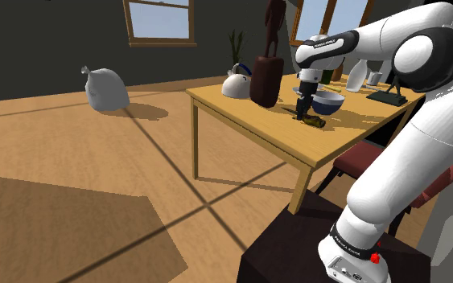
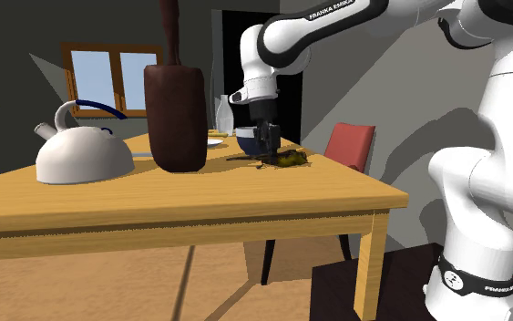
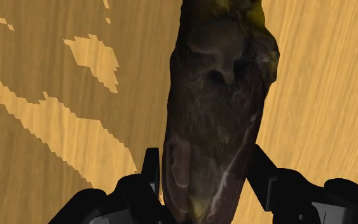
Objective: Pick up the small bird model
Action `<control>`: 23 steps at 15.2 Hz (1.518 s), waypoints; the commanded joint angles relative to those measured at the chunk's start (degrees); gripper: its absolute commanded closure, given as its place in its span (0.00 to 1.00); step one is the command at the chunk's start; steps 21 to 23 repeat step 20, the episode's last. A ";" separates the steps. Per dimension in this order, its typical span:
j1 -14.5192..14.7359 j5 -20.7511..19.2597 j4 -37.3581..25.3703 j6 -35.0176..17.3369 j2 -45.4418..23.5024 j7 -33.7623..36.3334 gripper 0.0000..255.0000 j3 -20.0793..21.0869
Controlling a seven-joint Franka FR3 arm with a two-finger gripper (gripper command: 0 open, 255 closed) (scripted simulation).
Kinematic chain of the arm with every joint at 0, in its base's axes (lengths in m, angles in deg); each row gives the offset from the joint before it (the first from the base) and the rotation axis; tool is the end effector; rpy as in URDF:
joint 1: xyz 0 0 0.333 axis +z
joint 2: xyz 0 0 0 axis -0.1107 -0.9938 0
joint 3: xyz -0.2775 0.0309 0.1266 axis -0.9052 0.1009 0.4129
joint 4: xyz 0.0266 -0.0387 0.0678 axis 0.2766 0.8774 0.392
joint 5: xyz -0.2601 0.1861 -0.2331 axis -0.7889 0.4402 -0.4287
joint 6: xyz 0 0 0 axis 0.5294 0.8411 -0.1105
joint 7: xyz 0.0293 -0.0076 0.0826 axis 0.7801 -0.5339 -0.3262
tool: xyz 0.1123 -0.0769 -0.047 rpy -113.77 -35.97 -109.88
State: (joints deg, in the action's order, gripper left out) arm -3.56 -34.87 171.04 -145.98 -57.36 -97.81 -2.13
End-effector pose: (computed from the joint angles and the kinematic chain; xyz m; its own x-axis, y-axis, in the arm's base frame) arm 0.3924 -0.3140 0.4424 0.9945 0.0578 -0.0870 0.0479 -0.9925 -0.1125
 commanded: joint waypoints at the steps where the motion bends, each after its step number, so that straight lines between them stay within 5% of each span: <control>1: -0.01 -0.02 0.02 0.01 -0.02 -0.01 1.00 -0.02; 23: 0.27 0.02 -11.31 11.69 0.37 0.35 1.00 0.46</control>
